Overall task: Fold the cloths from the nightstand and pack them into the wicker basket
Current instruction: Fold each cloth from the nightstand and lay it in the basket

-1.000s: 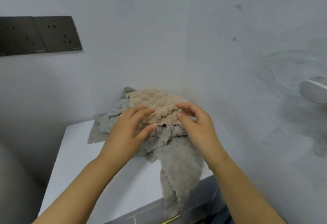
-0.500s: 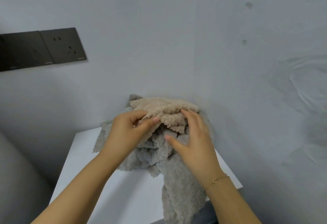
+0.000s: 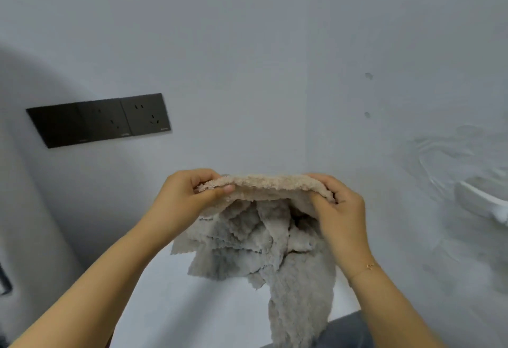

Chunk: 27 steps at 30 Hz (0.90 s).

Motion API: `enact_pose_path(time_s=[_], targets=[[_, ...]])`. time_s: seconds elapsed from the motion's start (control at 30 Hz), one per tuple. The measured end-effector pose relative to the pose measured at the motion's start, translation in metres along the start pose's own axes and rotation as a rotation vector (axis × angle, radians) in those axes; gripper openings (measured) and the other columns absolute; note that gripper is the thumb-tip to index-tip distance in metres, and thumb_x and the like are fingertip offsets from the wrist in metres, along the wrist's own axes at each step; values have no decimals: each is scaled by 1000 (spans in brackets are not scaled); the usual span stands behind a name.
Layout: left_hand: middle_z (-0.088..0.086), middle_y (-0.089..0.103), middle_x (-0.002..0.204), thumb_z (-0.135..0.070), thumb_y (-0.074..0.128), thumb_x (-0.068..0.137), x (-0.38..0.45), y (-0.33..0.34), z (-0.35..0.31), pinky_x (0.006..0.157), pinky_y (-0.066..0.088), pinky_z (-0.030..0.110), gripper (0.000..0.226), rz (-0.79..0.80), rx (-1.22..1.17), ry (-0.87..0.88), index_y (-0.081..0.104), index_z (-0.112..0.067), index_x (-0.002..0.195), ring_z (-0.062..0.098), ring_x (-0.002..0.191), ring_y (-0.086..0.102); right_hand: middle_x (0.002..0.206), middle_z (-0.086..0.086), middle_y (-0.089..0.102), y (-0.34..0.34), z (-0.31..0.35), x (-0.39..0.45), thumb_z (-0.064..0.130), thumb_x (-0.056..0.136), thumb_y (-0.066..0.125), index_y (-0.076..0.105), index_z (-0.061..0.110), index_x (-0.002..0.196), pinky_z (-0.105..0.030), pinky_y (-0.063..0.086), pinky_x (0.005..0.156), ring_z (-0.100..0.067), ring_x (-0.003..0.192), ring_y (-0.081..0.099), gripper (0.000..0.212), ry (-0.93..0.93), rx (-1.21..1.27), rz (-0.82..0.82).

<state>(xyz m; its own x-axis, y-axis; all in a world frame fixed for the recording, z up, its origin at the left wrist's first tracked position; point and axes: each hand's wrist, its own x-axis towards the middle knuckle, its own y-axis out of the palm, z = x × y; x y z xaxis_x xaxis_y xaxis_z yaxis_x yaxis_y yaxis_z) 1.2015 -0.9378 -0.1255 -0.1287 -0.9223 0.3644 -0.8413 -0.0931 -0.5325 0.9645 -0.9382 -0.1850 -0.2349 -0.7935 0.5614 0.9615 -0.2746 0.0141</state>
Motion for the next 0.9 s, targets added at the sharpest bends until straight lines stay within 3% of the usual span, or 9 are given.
enact_pose_path(time_s=[0.13, 0.2, 0.27, 0.33, 0.4, 0.5, 0.63, 0.8, 0.9], targets=[[14, 62, 67, -39, 71, 78, 4, -41, -19, 54, 41, 17, 25, 11, 33, 16, 72, -15, 74, 8, 58, 54, 78, 12, 75, -6, 53, 41, -2, 83, 69, 75, 22, 82, -11, 51, 68, 1, 75, 66, 24, -9, -2, 175], [8, 65, 69, -37, 72, 78, 9, -67, -26, 58, 42, 15, 21, 19, 12, -8, 75, -16, 78, 5, 60, 55, 70, 13, 73, -4, 73, 62, 4, 83, 72, 75, 20, 80, -11, 49, 63, 3, 67, 64, 16, -4, -36, 251], [3, 73, 80, -49, 73, 71, 12, -96, -25, 69, 47, 21, 30, 50, -56, -49, 77, -21, 83, 7, 71, 63, 69, 10, 72, 0, 86, 80, 10, 86, 70, 75, 14, 83, -11, 47, 61, 1, 65, 63, 7, 46, -38, 339], [-2, 75, 83, -65, 78, 58, 13, -117, -19, 71, 51, 20, 48, 67, -134, -77, 78, -26, 85, 8, 78, 69, 77, 0, 73, 4, 91, 95, 16, 87, 68, 74, 6, 90, -16, 50, 64, -7, 69, 65, 11, 121, 4, 393], [-2, 76, 87, -62, 78, 61, 13, -133, -12, 67, 53, 16, 45, 28, -221, -124, 79, -26, 87, 9, 81, 71, 89, -10, 75, 12, 94, 107, 19, 86, 69, 73, 1, 96, -24, 56, 71, -17, 78, 69, 21, 193, 44, 383], [0, 76, 92, -33, 67, 86, 19, -149, -2, 68, 54, 17, 20, -101, -290, -214, 76, -19, 96, 11, 85, 71, 98, -11, 75, 37, 95, 119, 20, 86, 70, 73, 4, 100, -26, 57, 79, -20, 89, 71, 22, 241, 64, 371], [-1, 76, 98, -33, 64, 91, 32, -170, 8, 79, 52, 25, 23, -227, -315, -227, 73, -18, 106, 14, 95, 69, 91, -5, 74, 74, 100, 129, 20, 91, 66, 72, 5, 90, -16, 54, 71, -15, 87, 69, 16, 212, 72, 383], [-14, 68, 70, -30, 60, 95, 39, -193, 4, 64, 45, 22, 18, -379, -383, -115, 72, -17, 100, 2, 66, 62, 88, 1, 74, 97, 121, 136, 19, 93, 64, 73, 7, 94, -13, 53, 70, -6, 80, 69, 15, 117, 152, 336], [-5, 72, 88, -32, 60, 95, 22, -196, 8, 79, 48, 28, 20, -395, -389, -77, 73, -19, 103, 11, 84, 65, 89, 4, 74, 98, 125, 122, 19, 94, 63, 73, 9, 96, -11, 51, 71, -3, 82, 69, 15, 83, 168, 337]])
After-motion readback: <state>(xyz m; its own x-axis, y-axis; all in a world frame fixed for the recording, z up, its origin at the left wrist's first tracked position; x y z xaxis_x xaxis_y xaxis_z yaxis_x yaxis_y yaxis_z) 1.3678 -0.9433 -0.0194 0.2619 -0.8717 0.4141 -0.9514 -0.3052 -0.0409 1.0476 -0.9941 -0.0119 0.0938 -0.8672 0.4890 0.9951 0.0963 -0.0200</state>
